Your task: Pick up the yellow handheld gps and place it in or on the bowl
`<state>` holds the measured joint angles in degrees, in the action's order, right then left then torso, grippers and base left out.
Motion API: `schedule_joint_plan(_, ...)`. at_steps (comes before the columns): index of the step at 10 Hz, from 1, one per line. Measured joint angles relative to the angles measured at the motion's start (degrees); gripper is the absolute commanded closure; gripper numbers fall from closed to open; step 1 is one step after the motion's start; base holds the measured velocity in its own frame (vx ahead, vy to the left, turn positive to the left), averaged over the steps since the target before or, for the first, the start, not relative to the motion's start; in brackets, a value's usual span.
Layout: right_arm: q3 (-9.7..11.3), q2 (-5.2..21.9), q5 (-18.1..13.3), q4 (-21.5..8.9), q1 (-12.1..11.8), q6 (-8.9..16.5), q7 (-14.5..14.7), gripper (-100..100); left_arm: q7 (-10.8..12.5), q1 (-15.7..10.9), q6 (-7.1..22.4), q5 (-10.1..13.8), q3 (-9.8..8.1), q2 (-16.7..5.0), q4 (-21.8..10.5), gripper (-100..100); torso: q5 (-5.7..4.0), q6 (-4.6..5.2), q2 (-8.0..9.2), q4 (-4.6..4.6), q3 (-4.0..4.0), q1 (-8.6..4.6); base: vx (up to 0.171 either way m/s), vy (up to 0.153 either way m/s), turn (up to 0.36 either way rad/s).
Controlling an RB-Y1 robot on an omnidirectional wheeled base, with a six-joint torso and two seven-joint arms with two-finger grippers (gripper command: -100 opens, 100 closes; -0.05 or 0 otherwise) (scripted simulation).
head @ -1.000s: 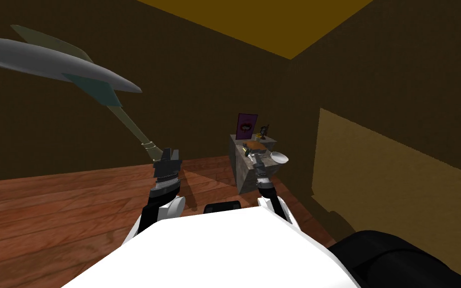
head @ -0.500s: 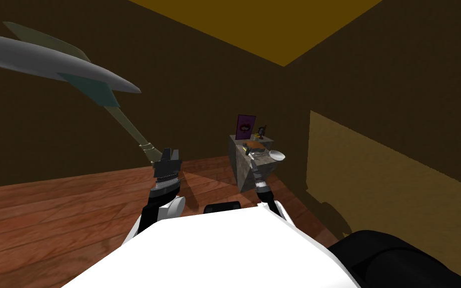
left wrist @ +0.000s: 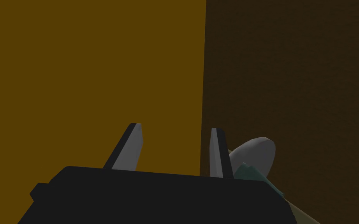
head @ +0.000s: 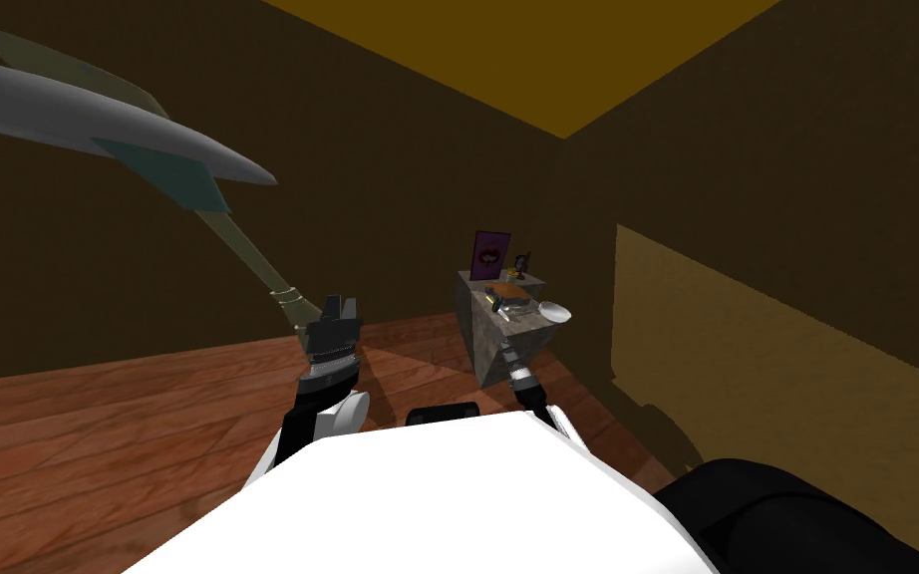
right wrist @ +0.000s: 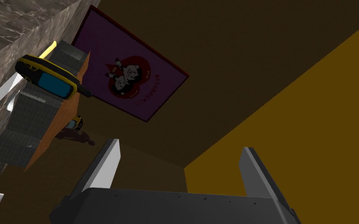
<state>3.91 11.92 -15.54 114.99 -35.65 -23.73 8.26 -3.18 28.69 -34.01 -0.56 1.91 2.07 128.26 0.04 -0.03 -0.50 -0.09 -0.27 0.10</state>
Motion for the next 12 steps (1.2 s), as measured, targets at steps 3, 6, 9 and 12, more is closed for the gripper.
schedule_joint_plan(3, -1.7, 2.36, -4.91, -2.29, -0.23, 0.98, 2.5, -100, 0.0, 0.01, 0.0, 0.0, -0.01, -0.01, 0.0, 0, -0.05, -0.01, -0.23, -0.05, -0.13, -0.22, 0.161, -0.036, -0.017)
schedule_joint_plan(6, -3.49, 4.82, -9.3, -4.22, -0.28, 1.33, 4.78, -100, 0.0, 0.0, 0.0, 0.0, 0.0, 0.0, 0.0, 0, -0.02, 0.0, -0.11, -0.03, -0.07, -0.06, 0.139, -0.007, -0.01)
schedule_joint_plan(9, -5.38, 7.45, -13.64, -5.93, -0.37, 1.71, 7.14, -100, 0.0, 0.0, 0.0, 0.0, 0.0, 0.0, 0.0, 0, -0.03, 0.0, -0.14, -0.03, -0.09, -0.14, 0.154, -0.03, -0.008)
schedule_joint_plan(12, -7.35, 10.28, -17.99, -7.54, -0.25, 2.03, 9.53, -100, 0.0, 0.0, 0.0, 0.0, -0.01, -0.01, 0.0, 0, -0.04, -0.01, -0.17, -0.04, -0.11, -0.18, 0.162, -0.032, -0.002)
